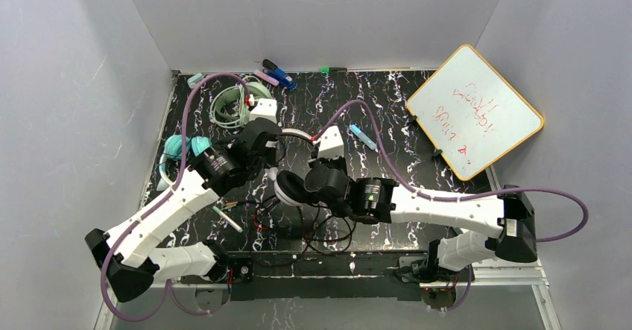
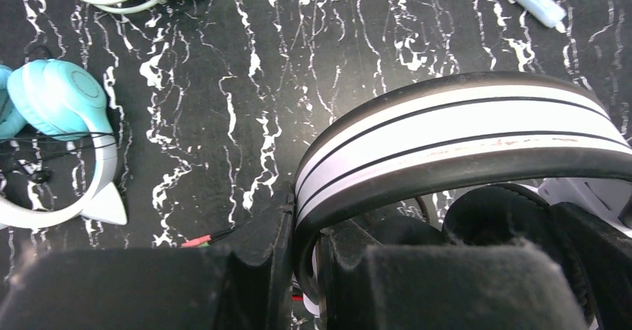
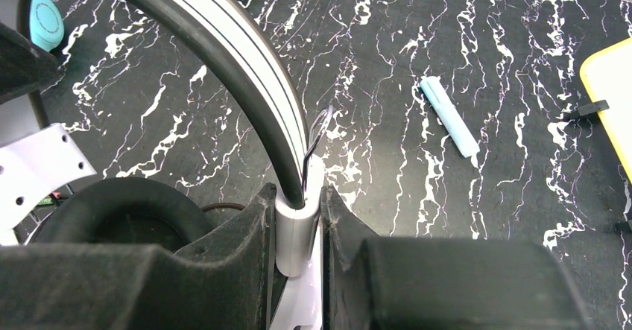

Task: Wrap the headphones
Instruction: Pick up the headphones from the center of the board.

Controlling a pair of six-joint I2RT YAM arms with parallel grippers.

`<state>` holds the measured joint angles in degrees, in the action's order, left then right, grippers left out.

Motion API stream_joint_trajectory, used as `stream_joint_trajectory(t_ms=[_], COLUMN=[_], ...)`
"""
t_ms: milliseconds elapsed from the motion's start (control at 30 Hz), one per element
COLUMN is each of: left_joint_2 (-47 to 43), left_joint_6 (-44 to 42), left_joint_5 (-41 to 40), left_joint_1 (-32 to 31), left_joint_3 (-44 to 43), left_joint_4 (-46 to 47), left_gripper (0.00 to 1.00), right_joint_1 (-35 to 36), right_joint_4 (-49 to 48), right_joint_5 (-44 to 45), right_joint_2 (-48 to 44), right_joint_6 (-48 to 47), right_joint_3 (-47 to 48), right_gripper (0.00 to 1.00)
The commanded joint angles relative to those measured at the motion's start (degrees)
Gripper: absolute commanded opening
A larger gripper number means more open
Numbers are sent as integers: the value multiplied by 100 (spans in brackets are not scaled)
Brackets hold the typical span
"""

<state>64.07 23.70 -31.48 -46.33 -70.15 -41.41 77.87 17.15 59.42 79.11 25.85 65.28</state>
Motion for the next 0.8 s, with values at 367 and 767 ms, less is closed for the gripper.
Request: stream_joint_trajectory(t_ms=[367, 767], left_joint_2=[-614, -800], left_joint_6=[683, 857], left_joint_5=[-153, -452], left_joint_1=[212, 212], left_joint_3=[411, 606], left_joint_4=[1536, 1060], left_gripper=[0, 0], right_joint_1=[-10, -293], right_joint_4=[984, 1255], right_joint_5=[-610, -1516], right_joint_2=[-982, -1648], right_joint_6=[334, 52], right_joint_3=[-42, 100], right_gripper=[57, 98])
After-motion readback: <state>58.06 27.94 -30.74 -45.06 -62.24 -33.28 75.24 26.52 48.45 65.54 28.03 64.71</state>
